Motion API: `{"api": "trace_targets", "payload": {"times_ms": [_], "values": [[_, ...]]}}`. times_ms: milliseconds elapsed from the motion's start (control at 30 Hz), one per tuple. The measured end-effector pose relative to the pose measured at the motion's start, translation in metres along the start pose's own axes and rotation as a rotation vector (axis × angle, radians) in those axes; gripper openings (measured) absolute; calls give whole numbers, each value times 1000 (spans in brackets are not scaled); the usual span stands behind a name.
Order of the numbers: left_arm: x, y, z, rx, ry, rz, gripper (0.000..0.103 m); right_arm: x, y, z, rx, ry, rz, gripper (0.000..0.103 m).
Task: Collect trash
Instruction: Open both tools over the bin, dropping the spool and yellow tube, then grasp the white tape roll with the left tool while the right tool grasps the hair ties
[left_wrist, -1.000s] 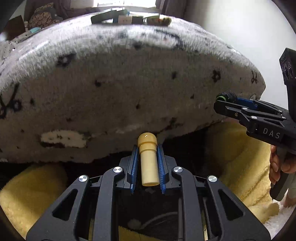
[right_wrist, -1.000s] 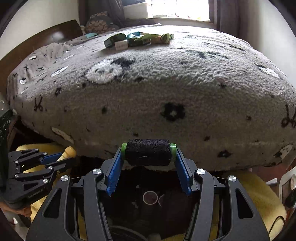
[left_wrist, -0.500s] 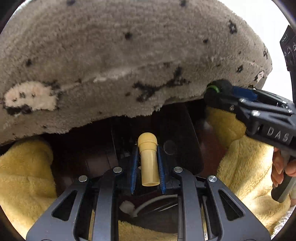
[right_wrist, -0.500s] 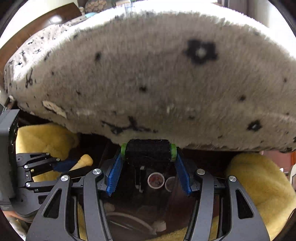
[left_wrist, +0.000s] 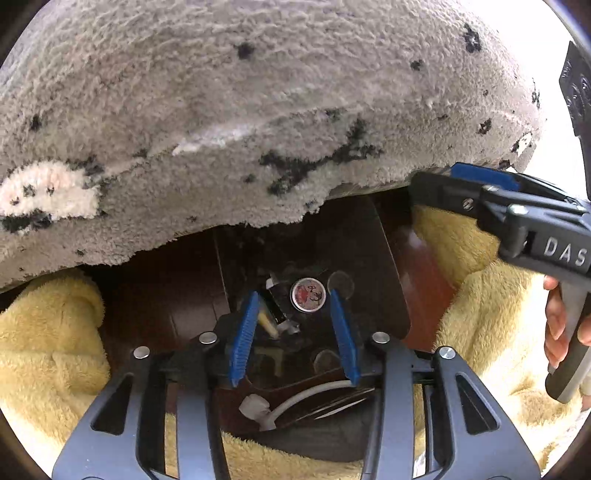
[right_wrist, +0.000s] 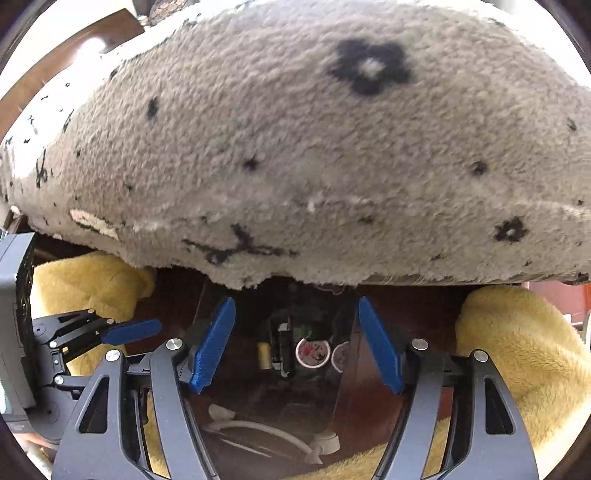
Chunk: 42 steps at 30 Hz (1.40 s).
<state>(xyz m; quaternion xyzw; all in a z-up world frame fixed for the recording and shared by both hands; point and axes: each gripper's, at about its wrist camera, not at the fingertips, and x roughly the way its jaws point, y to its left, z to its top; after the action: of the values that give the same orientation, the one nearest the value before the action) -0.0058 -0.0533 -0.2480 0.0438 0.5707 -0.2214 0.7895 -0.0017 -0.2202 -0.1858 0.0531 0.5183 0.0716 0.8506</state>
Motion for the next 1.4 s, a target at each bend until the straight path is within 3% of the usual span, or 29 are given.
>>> {"api": "trace_targets", "payload": {"times_ms": [233,567,1000,1167,1400], "values": [[-31,5,15,-9,-70,43,55,-17,-11,10,16,-60,-72,83],[-91,11,26,18,-231,131,75,-60,-11,28,-18,-205,-153,88],[-162,29,79,26,-383,221,79,-111,-25,78,-10,-356,-167,94],[-161,47,104,-10,-390,230,79,-115,-33,103,-4,-380,-169,94],[-142,63,144,-40,-371,257,79,-86,-33,145,4,-343,-146,94]]}}
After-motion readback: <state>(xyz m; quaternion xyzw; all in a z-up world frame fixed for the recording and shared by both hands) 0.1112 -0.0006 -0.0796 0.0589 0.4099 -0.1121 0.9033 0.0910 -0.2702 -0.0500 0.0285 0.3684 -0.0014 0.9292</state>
